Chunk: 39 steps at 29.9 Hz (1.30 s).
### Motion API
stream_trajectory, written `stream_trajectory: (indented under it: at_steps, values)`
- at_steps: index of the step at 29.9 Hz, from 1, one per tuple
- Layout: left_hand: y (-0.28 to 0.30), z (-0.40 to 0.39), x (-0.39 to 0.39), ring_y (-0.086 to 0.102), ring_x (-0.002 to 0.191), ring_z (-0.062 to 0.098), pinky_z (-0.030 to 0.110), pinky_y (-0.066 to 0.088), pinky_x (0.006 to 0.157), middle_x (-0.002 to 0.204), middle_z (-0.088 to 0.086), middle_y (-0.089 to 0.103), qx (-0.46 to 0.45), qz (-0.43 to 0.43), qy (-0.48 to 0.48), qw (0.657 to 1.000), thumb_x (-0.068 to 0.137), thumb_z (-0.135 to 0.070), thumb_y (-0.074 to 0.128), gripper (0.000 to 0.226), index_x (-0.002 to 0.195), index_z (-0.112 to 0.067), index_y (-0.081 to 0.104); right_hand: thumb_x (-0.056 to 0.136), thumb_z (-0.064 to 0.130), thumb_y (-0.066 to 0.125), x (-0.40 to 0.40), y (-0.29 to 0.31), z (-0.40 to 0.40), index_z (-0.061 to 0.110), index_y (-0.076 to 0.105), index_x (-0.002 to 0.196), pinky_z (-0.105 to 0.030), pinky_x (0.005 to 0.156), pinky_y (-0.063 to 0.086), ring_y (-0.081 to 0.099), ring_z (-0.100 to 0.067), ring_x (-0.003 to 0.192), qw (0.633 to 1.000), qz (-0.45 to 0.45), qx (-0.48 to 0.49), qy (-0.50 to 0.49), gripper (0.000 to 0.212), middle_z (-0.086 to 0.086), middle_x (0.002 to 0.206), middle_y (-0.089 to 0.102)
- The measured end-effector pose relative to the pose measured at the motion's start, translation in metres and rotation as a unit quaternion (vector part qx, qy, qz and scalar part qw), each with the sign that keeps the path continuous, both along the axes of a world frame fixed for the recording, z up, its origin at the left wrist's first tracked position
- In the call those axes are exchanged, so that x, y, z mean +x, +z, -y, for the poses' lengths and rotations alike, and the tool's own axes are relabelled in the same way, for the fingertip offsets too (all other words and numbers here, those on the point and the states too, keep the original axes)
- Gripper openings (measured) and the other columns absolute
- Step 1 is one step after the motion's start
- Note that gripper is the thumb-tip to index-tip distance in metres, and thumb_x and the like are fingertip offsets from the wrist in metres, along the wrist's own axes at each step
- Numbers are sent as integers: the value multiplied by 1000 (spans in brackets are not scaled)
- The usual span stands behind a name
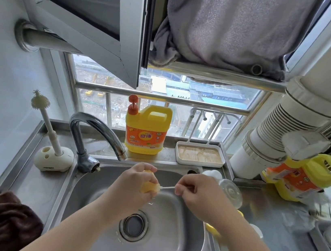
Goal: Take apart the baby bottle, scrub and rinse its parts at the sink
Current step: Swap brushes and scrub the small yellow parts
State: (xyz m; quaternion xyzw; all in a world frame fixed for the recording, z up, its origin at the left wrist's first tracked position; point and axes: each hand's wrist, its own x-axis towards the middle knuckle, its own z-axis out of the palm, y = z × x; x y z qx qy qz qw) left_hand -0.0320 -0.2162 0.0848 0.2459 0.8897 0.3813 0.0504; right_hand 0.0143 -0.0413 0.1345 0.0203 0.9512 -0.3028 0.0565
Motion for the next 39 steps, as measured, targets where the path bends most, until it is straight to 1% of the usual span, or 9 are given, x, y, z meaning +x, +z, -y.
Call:
stream_trajectory:
  at_steps: [5, 8, 14, 21, 24, 27, 32, 35, 39]
  values:
    - [0, 0, 2, 53, 102, 7, -3, 31, 74, 118, -18, 46, 9, 5, -11, 1000, 82, -18, 69, 9, 91, -18, 70, 89, 28, 56, 3, 0, 7, 23, 69, 85, -27, 71, 46, 51, -4, 69, 999, -16, 25, 45, 14, 15, 67, 54]
    - [2, -2, 3, 55, 103, 7, -5, 31, 73, 118, -17, 47, 17, 14, -7, 1000, 83, -19, 69, 7, 89, -18, 70, 89, 25, 57, -3, 6, -3, 20, 70, 83, -19, 63, 43, 48, -1, 61, 1000, -3, 7, 23, 14, 13, 62, 54]
    - [3, 0, 1, 54, 109, 7, -2, 34, 75, 120, -14, 49, 26, 18, -21, 999, 81, -15, 70, 17, 77, -30, 64, 89, 26, 58, -4, 6, -3, 22, 70, 85, -28, 73, 47, 53, -5, 70, 999, 5, 19, 45, 13, 12, 70, 58]
    - [5, -3, -1, 47, 110, 8, -7, 28, 75, 125, -14, 41, 58, 25, -1, 998, 78, -13, 74, 13, 86, -22, 70, 89, 26, 57, -3, 10, 1, 22, 70, 85, -25, 68, 47, 53, -4, 68, 998, -7, 28, 54, 14, 12, 68, 57]
    - [6, -1, -1, 43, 111, 7, -7, 28, 74, 120, -7, 42, 95, 59, 29, 993, 74, -7, 76, 30, 73, -34, 63, 88, 28, 58, -3, 11, -5, 24, 69, 81, -20, 59, 40, 48, -2, 61, 999, -25, 18, 6, 13, 13, 62, 54]
    - [5, 1, -2, 50, 103, 3, -4, 30, 75, 107, -10, 50, 130, 111, 54, 984, 70, -3, 77, 39, 61, -39, 64, 88, 28, 57, 4, 5, 5, 23, 68, 82, -26, 67, 47, 54, -4, 69, 999, -30, 32, 33, 13, 11, 70, 60]
    - [-7, 17, -9, 57, 97, 14, 29, 43, 89, 97, -4, 63, 187, 166, 90, 964, 52, -32, 76, 16, 64, -38, 67, 89, 25, 58, 8, 11, -24, 27, 66, 78, -9, 54, 37, 49, 10, 56, 1000, 1, 28, -13, 14, 23, 53, 54]
    - [-7, 13, -4, 57, 83, 16, 29, 45, 81, 83, -7, 65, 237, 261, 64, 934, 58, -25, 73, 10, 64, -32, 68, 92, 27, 56, 3, 7, -15, 27, 67, 89, -12, 54, 36, 49, 4, 57, 999, -30, 13, -12, 11, 21, 56, 54]
    - [-5, 13, 1, 59, 80, 13, 25, 49, 73, 94, -1, 65, 246, 304, 25, 920, 65, -16, 68, 12, 67, -28, 70, 94, 23, 50, -3, -1, -5, 26, 62, 94, -20, 59, 37, 44, -2, 58, 1000, -11, -3, -9, 12, 10, 63, 50]
